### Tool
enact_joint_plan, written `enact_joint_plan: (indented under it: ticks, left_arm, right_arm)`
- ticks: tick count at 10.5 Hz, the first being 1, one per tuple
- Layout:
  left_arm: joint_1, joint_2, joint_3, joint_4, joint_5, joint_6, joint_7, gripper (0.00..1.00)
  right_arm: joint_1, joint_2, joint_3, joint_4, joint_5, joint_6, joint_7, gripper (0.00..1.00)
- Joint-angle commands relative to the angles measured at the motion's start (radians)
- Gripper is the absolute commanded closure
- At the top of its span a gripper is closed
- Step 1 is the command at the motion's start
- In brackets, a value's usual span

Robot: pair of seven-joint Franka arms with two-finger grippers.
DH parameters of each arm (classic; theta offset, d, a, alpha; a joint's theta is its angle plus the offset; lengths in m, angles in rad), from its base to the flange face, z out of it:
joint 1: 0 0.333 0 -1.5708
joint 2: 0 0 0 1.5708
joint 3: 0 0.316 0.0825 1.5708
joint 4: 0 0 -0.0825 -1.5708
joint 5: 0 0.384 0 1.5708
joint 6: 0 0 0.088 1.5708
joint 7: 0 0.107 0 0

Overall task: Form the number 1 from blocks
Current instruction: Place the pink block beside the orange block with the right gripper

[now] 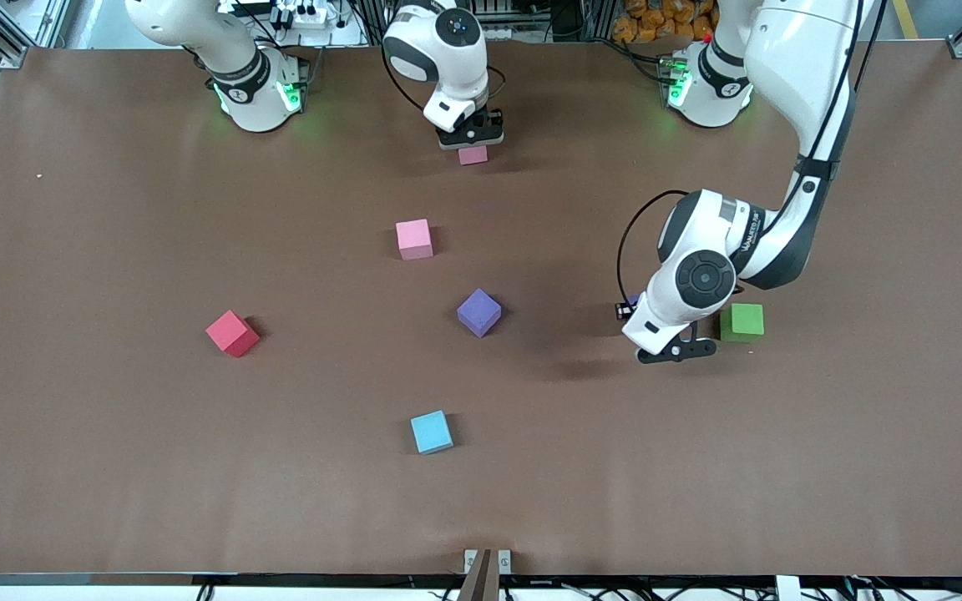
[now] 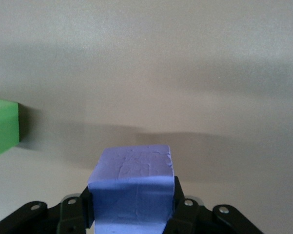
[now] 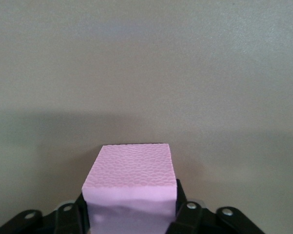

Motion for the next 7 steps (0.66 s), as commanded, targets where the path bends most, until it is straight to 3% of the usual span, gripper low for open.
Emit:
enact_joint_plan:
  ticks: [1, 4, 7]
  left_arm:
    - [-0.043, -0.019, 0.030, -0.004, 0.006, -0.018, 0.053, 1.00]
    - [-0.086, -0.010, 0.030, 0.008, -0.007, -0.018, 0.053, 1.00]
    - [-0.152, -0.014, 0.028, 0.006, -0.084, -0.018, 0.003, 1.00]
  right_arm:
    - [0.015, 0.012, -0.004, 0.017, 0.000, -0.002, 0.032, 0.00]
    - [-0.011, -0.042, -0.003, 0.004, -0.009, -0.017, 0.032, 0.00]
    - [-0.164, -0.212, 0.019, -0.068, -0.014, -0.121, 0.024, 0.00]
